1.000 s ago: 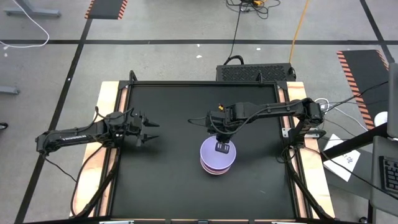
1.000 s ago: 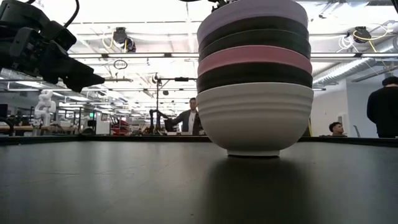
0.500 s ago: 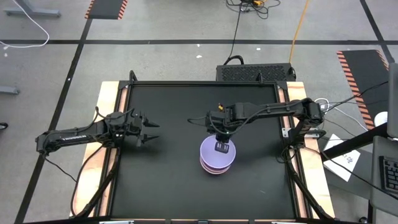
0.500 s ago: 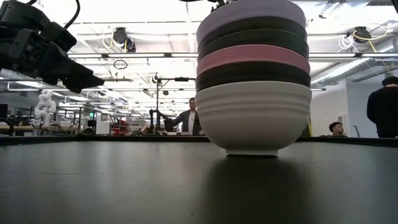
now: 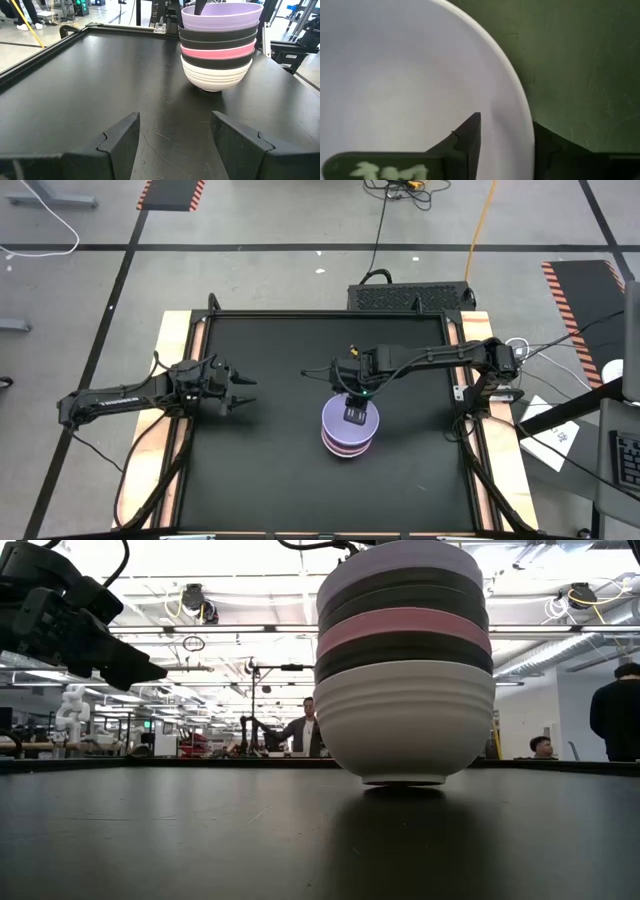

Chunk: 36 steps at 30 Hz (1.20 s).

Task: Nest bowls inside each other
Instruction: Stack the purple bowl on top of the black bowl

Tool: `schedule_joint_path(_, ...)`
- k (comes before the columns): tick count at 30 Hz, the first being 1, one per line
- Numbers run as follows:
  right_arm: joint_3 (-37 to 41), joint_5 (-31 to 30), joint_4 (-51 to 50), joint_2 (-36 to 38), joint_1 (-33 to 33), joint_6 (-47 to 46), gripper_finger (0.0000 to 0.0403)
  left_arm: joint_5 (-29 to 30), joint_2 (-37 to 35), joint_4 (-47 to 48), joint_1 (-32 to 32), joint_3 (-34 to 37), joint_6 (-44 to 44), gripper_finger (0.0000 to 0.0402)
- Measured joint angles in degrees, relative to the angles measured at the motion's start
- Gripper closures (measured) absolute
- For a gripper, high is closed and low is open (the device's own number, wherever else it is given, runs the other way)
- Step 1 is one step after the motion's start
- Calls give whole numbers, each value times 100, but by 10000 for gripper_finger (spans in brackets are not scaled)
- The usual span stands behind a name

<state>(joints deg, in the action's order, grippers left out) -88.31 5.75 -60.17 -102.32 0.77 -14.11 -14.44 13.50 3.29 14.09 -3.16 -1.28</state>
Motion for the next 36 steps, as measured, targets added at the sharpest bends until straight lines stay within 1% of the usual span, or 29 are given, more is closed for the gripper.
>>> schedule_joint_path(8,-24,-38,228,35,-240,-25,293,0,0,-2,2,0,-6,156)
schedule_joint_path(19,-467,-801,93,7,-545,23,293,-2,-2,-4,2,2,-33,156)
schedule_joint_path(29,-494,-760,119,20,-535,131,293,-2,0,-4,-1,2,-52,156)
schedule_joint_path(36,-498,-455,369,59,-471,431,293,-2,0,15,2,2,-52,156)
